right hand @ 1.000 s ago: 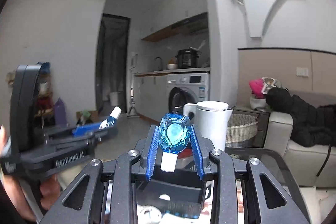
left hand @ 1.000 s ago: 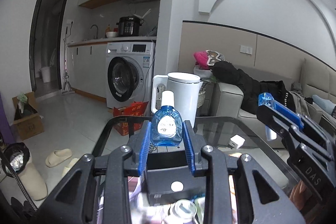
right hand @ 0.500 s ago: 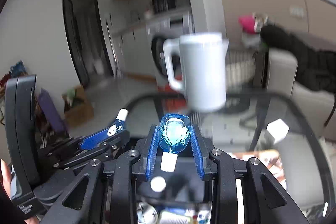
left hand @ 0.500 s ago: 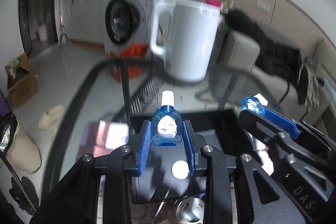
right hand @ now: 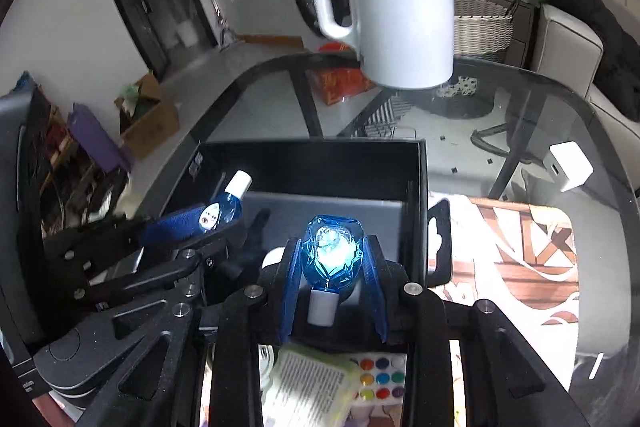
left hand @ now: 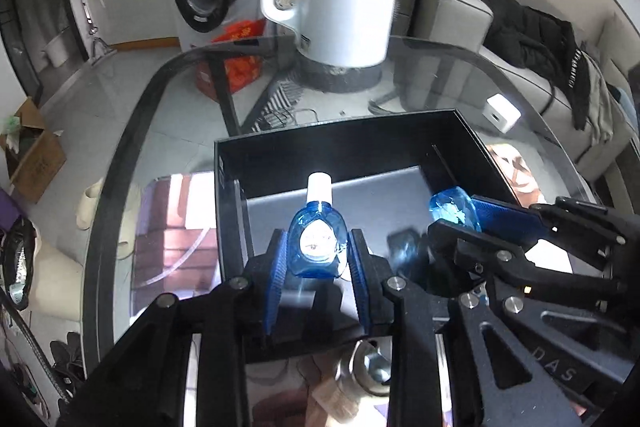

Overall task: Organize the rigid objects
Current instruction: 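Lift both blue bottles into the black box and open both tools, then grasp the red-capped white tube with the left tool while the right grasps the green box, then carry the tube and green box over the black box and release both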

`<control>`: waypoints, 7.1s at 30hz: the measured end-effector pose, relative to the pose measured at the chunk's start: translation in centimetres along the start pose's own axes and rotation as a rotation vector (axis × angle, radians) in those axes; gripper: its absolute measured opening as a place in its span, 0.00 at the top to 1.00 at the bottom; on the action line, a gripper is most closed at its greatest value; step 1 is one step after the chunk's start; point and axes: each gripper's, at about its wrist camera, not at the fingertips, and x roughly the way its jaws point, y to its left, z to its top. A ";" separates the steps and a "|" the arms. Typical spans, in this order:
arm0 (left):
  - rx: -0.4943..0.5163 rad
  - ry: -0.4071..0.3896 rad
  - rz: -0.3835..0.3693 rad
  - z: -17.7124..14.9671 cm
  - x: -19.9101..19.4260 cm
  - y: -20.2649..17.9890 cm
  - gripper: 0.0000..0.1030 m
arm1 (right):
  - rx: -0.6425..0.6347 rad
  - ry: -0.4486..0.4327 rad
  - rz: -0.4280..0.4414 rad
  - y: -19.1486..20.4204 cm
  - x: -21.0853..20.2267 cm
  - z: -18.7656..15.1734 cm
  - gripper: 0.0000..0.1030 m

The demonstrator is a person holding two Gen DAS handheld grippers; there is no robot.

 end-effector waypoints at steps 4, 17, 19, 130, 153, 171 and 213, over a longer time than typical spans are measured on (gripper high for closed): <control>0.029 0.059 -0.028 -0.7 -0.8 -0.5 0.73 | -0.014 0.088 0.012 0.1 -0.8 -1.1 0.71; 0.046 0.080 -0.024 -1.2 -1.2 -1.0 0.71 | -0.050 0.157 0.060 0.4 -2.6 -3.2 0.70; 0.047 0.072 -0.023 -1.3 -1.5 -0.9 0.64 | -0.047 0.153 0.061 0.5 -2.8 -3.2 0.69; 0.130 -0.756 0.033 -9.6 -21.6 -0.3 0.81 | -0.275 -0.811 -0.001 6.7 -23.7 -13.0 0.46; -0.040 -0.714 0.024 -4.5 -18.2 2.4 0.81 | -0.214 -0.816 0.013 6.6 -20.9 -8.6 0.46; -0.085 -0.646 0.016 -1.7 -12.0 3.3 0.81 | -0.142 -0.727 0.018 4.6 -13.0 -2.5 0.46; -0.077 -0.084 -0.041 -0.3 -0.9 1.5 0.81 | -0.110 -0.057 -0.025 1.0 -0.5 -1.7 0.46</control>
